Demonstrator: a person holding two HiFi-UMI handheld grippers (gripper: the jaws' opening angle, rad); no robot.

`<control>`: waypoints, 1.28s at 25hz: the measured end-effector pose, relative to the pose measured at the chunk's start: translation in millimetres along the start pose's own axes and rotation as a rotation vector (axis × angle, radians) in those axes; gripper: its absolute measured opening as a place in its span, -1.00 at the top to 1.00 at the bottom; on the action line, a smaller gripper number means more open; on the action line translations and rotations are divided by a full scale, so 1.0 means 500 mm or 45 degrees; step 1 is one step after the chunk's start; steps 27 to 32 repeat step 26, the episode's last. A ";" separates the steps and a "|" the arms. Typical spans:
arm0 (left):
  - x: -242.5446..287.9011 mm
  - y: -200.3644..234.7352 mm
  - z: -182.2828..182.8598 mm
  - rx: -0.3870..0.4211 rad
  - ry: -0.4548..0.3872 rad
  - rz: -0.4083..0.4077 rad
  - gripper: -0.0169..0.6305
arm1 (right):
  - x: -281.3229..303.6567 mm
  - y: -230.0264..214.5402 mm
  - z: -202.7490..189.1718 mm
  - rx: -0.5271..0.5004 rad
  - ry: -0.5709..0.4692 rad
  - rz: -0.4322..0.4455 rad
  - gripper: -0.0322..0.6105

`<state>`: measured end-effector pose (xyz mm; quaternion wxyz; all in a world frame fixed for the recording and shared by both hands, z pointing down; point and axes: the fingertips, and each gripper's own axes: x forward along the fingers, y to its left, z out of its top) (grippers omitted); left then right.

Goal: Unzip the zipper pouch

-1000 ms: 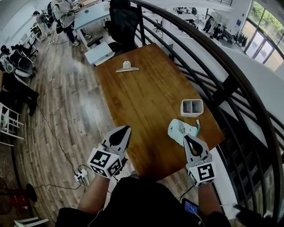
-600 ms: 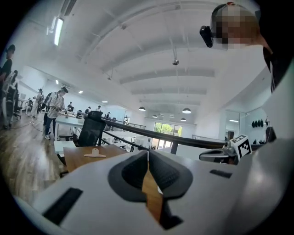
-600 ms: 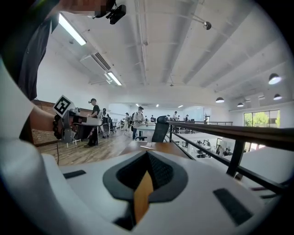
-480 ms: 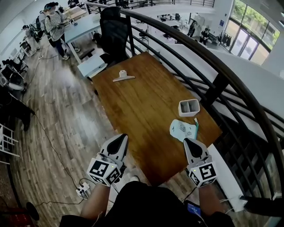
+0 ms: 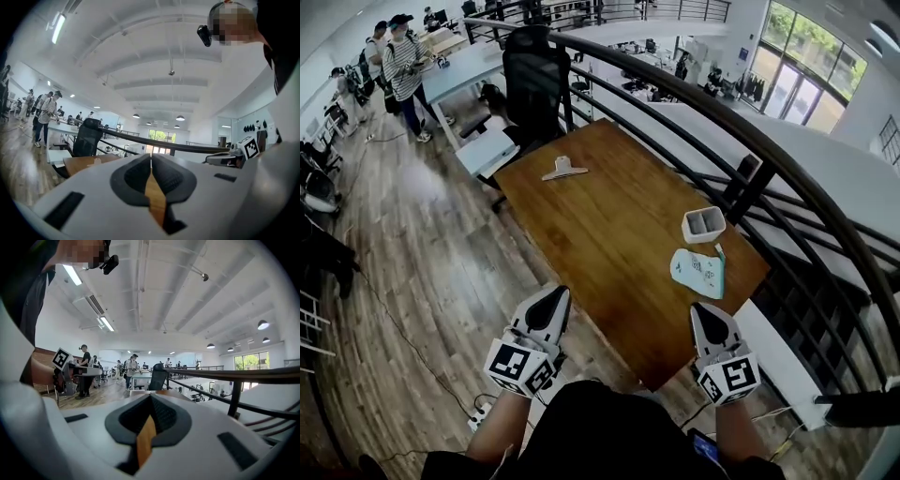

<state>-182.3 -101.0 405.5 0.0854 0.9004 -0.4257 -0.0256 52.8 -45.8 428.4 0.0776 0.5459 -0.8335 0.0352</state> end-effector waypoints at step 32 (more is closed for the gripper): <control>-0.035 -0.085 0.051 0.015 -0.064 -0.021 0.89 | -0.070 0.025 0.053 -0.062 -0.020 0.018 0.92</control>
